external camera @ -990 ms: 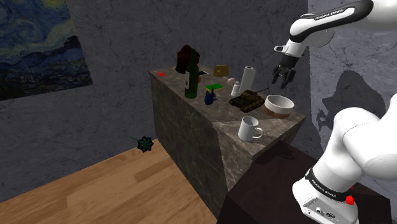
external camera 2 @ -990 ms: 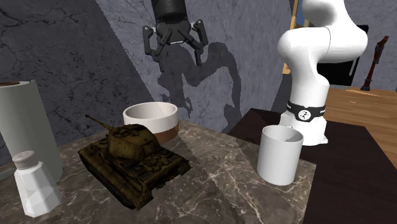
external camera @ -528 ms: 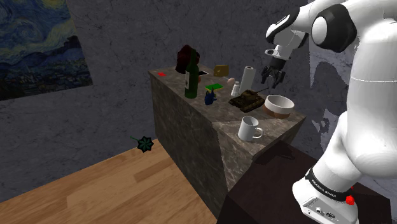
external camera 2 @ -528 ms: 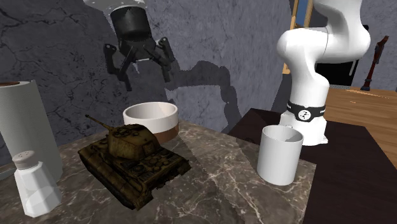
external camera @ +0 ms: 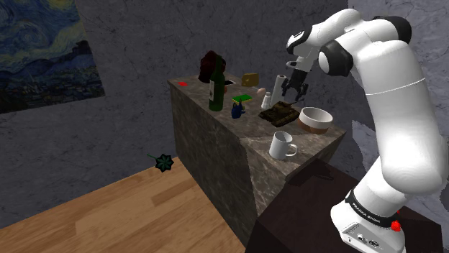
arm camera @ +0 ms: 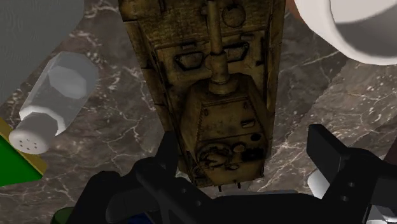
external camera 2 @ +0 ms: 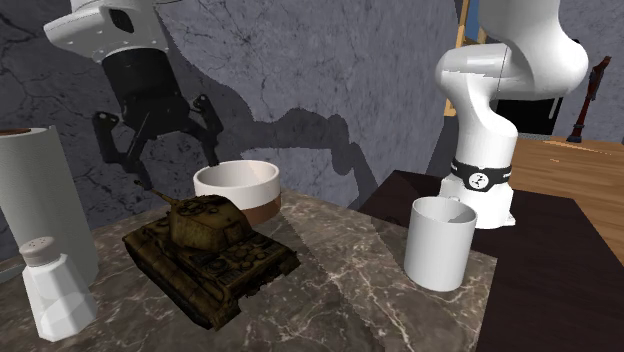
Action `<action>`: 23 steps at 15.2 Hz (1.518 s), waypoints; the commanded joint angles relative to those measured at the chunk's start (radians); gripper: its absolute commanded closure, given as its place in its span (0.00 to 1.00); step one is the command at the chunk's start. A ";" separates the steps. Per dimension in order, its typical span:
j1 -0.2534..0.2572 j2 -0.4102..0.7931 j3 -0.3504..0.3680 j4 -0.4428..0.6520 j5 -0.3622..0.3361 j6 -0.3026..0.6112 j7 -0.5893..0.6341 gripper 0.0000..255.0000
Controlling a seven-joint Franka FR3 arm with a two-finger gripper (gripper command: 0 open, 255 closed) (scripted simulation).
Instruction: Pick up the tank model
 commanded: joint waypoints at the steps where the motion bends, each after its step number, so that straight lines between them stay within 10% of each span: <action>1: -0.011 0.020 0.014 0.010 0.012 0.007 -0.013 0.00; 8: -0.016 0.053 0.032 -0.016 0.036 0.054 -0.035 0.00; 9: -0.016 0.053 0.032 -0.017 0.036 0.054 -0.035 1.00; 23: -0.012 0.023 0.016 0.007 0.014 0.012 -0.016 1.00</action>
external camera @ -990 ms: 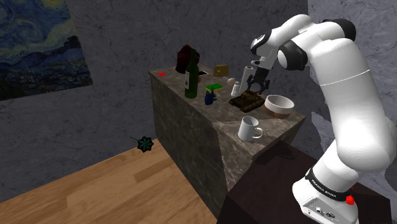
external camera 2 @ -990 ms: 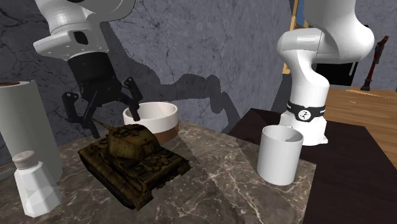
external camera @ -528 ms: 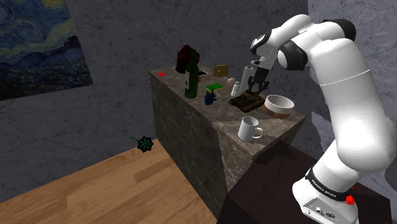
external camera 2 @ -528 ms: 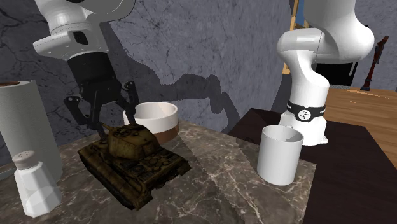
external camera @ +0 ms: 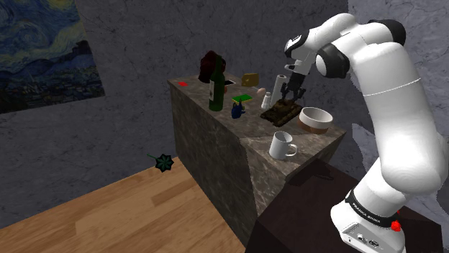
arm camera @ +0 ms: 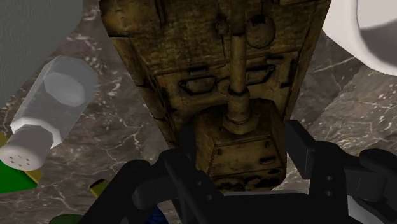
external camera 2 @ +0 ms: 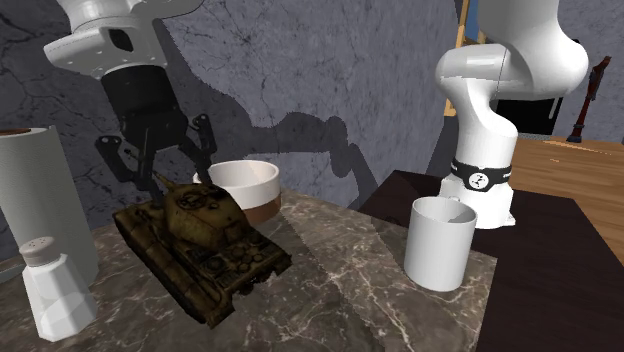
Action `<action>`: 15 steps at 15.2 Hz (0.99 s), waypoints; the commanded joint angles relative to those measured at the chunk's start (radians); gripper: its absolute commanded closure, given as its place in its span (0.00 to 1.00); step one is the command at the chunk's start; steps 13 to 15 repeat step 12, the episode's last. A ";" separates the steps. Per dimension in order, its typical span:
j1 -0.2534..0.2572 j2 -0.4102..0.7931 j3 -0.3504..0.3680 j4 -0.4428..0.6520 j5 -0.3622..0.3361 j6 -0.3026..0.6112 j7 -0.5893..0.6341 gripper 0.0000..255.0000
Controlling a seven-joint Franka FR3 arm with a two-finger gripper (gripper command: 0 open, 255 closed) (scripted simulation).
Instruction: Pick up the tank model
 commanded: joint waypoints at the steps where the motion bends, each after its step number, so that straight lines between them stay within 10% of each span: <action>1: 0.005 -0.016 -0.008 0.004 -0.009 -0.014 0.006 1.00; 15: 0.003 -0.060 -0.030 0.065 -0.043 -0.099 0.042 1.00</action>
